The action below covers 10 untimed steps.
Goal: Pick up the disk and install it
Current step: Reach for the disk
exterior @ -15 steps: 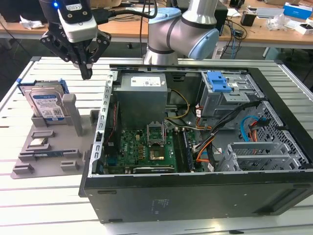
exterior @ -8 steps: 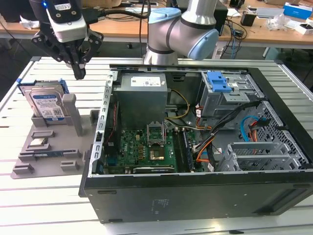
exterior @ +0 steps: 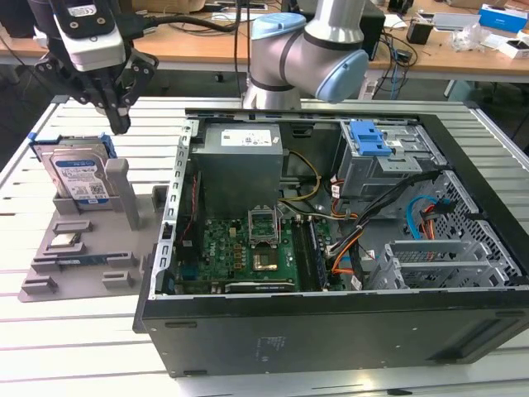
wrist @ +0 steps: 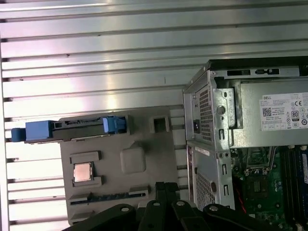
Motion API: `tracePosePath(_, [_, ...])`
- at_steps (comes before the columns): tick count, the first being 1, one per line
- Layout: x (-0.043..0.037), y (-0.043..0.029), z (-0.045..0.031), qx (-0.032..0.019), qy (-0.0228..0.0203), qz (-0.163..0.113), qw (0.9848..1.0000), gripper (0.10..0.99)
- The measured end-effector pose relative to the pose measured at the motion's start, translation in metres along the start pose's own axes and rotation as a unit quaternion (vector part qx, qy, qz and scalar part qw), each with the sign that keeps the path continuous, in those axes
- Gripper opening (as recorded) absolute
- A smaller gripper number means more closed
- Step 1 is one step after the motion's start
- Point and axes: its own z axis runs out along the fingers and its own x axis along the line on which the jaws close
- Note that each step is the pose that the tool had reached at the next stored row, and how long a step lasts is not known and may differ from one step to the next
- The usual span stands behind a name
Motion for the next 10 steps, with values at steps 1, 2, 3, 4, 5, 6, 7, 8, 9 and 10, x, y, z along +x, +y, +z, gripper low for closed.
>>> tracePosePath(1, [0.0012,-0.0001,-0.0001,0.0,0.0,0.0,1.0,0.102])
tracePosePath(2, [0.0028,-0.0002,-0.0001,0.0,0.0,0.0,1.0,0.102])
tracePosePath(3, [0.0042,-0.0003,-0.0001,0.0,0.0,0.0,1.0,0.102])
tracePosePath(4, [0.0057,-0.0004,-0.0001,0.0,0.0,0.0,1.0,0.102])
tracePosePath(5, [0.007,-0.0005,-0.0002,0.0,0.0,0.0,1.0,0.102])
tracePosePath(6, [0.0099,-0.0007,-0.0003,0.0,0.0,0.0,1.0,0.102])
tracePosePath(7, [0.0117,-0.0008,-0.0003,0.0,0.0,0.0,1.0,0.102])
tracePosePath(8, [0.0133,-0.001,-0.0004,0.0,0.0,0.0,1.0,0.102])
tracePosePath(9, [0.015,-0.0011,-0.0004,0.0,0.0,0.0,1.0,0.102])
tracePosePath(10, [0.0162,-0.0012,-0.0004,0.0,0.0,0.0,1.0,0.102])
